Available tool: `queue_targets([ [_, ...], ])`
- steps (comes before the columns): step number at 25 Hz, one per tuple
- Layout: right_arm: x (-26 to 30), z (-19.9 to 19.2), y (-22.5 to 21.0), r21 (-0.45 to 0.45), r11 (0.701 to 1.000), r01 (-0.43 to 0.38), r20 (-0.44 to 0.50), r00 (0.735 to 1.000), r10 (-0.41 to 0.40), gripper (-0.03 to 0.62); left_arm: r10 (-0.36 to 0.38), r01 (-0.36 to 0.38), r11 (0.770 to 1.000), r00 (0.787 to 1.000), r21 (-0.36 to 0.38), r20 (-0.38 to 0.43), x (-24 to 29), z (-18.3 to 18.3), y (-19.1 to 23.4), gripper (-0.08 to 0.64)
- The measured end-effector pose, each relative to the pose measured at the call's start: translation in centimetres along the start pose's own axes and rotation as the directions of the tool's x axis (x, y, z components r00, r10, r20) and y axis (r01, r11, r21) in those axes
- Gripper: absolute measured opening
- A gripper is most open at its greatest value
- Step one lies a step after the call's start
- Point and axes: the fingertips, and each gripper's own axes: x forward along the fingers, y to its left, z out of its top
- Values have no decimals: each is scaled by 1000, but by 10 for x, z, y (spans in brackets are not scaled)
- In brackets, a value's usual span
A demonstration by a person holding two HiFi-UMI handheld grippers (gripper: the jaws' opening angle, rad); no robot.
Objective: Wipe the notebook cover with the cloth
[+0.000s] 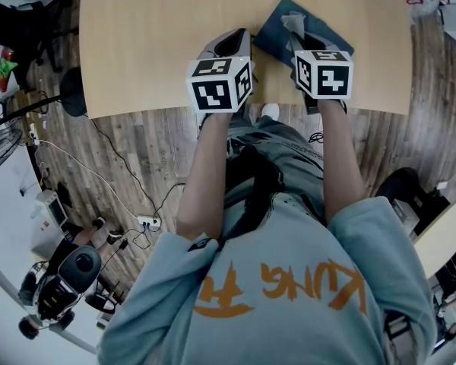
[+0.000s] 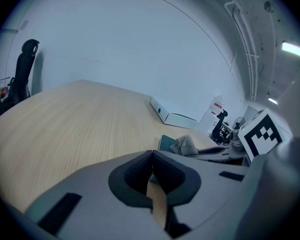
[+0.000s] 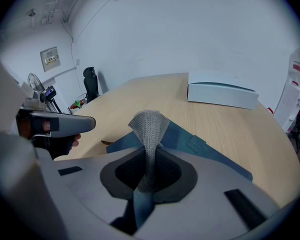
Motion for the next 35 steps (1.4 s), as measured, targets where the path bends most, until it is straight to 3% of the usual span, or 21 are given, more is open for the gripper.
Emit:
queue_targets([
  [35,-31,-29,-36,60,997,49,14,999,-50,29,-58,59,998,998,27,-40,11,-25,-45,18],
])
